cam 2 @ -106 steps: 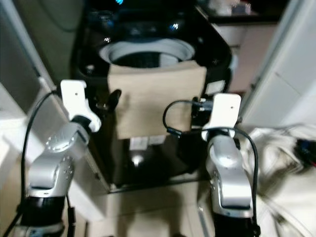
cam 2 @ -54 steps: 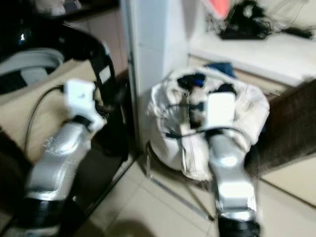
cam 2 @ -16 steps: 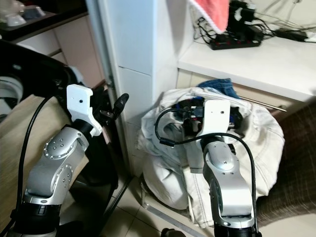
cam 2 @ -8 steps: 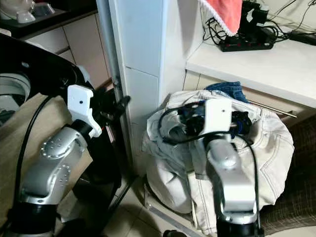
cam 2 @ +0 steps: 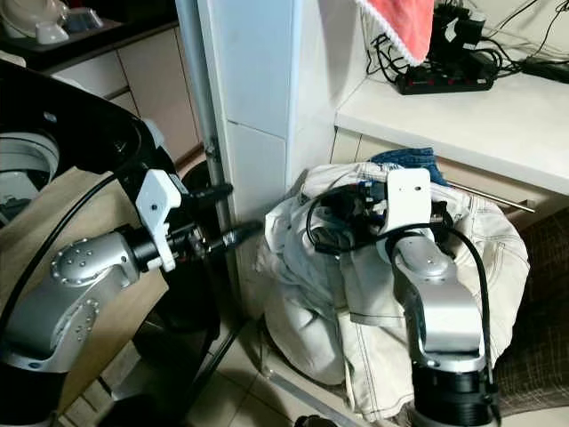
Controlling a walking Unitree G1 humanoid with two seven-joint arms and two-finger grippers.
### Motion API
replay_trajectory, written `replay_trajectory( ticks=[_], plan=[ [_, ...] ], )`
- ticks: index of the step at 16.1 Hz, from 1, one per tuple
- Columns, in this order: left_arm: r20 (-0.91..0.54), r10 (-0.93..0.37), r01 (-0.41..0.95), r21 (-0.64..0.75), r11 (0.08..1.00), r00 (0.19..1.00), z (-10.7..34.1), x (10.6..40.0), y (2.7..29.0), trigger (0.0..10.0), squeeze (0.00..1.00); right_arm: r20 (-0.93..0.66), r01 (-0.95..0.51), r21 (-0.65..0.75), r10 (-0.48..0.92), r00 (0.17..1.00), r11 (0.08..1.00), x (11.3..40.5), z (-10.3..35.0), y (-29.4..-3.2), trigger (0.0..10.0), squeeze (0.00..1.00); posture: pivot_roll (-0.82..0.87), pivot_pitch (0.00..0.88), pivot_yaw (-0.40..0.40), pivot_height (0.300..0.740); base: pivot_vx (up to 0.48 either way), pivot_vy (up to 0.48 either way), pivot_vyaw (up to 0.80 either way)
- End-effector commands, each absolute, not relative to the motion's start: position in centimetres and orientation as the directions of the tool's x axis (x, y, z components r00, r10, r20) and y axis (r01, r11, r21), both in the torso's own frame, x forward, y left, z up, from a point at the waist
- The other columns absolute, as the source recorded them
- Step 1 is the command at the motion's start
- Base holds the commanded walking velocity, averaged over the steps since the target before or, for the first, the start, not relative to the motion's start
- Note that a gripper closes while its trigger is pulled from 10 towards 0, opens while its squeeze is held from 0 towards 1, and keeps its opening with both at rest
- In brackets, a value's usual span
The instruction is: Clothes washing
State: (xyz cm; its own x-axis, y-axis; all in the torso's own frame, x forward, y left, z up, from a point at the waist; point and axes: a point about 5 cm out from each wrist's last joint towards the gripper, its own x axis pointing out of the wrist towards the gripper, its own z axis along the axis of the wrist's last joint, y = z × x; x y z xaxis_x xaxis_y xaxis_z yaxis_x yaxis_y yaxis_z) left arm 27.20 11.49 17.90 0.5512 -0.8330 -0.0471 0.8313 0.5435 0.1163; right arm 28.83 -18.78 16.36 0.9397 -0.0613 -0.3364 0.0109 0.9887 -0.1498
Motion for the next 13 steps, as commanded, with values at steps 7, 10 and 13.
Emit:
replay_trajectory(
  ticks=[7, 10, 13],
  plan=[
    [-0.106, -0.892, 0.896, 0.114, 0.429, 0.440, 18.2, 26.4, 11.2, 10.0, 0.00, -0.387, -0.197, 0.005, 0.184, 0.904, 0.980, 30.3, 16.6, -18.9, 0.5, 0.00, -0.08, 0.000, 0.026, 0.740, 0.000, 0.000, 0.00],
    [-0.119, -0.898, 0.904, 0.111, 0.413, 0.424, 18.1, 26.4, 11.3, 10.0, 0.00, -0.405, -0.215, 0.047, 0.215, 0.889, 0.976, 30.4, 16.4, -19.1, 0.0, 0.00, -0.09, 0.000, 0.030, 0.740, 0.000, 0.000, 0.00],
    [-0.125, -0.899, 0.906, 0.116, 0.406, 0.419, 18.2, 26.5, 11.3, 10.0, 0.00, -0.418, -0.247, 0.071, 0.253, 0.873, 0.967, 30.5, 16.4, -19.2, 0.0, 0.00, -0.09, 0.000, 0.034, 0.740, 0.000, 0.000, 0.00]
  ],
)
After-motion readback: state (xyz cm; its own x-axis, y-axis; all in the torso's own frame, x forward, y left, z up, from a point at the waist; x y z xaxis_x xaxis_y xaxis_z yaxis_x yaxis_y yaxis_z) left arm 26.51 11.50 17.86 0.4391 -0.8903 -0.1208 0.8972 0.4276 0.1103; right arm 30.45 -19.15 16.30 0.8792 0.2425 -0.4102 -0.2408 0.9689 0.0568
